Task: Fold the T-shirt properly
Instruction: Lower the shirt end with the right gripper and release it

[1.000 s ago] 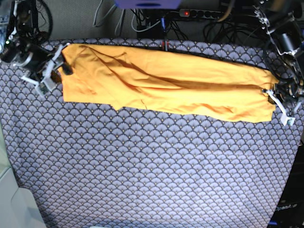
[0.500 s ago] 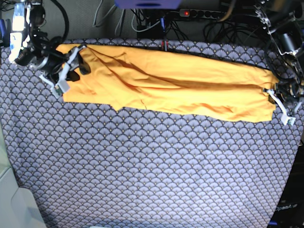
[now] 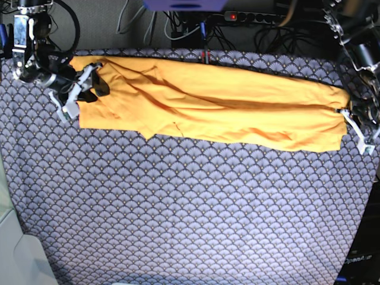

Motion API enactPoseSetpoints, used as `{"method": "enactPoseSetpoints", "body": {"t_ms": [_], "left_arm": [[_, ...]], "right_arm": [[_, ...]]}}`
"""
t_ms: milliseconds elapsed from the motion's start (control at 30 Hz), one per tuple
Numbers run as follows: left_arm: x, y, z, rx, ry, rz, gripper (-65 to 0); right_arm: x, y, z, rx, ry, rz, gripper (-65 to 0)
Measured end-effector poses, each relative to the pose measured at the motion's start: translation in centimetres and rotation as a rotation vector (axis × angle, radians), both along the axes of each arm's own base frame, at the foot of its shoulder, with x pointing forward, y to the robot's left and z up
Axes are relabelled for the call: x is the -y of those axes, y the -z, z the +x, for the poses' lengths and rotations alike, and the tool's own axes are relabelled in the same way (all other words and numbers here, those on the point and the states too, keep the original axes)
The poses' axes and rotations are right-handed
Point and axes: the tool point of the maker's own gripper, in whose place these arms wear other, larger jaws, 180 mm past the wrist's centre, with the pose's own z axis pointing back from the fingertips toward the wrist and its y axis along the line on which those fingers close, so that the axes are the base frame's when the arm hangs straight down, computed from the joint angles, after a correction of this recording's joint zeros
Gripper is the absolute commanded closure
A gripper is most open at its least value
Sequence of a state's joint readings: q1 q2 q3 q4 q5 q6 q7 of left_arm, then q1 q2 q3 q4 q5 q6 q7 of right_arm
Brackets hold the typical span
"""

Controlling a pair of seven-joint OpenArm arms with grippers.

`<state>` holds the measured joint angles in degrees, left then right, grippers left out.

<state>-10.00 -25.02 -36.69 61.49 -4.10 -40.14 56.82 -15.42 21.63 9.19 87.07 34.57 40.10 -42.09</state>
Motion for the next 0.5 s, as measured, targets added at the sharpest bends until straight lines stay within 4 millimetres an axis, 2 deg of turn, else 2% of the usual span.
{"method": "enactPoseSetpoints", "body": {"t_ms": [200, 333, 433, 500], "left_arm": [[-1.4, -1.2, 0.4, 0.004, -0.002, 0.032, 0.0], [-2.9, -2.9, 1.3, 0.037, -0.013, 0.063, 0.0], [-4.0, -3.0, -0.2, -0.038, -0.027, 0.083, 0.0], [-4.1, -2.9, -0.5, -0.056, -0.03, 0.088, 0.0]], "right_arm": [[0.0, 0.0, 0.0, 0.002, -0.001, -0.001, -27.4], [0.0, 0.0, 0.0, 0.002, -0.001, -0.001, -27.4], [0.0, 0.0, 0.0, 0.001, -0.002, -0.001, -27.4], [0.0, 0.0, 0.0, 0.001, -0.002, -0.001, -27.4]]}}
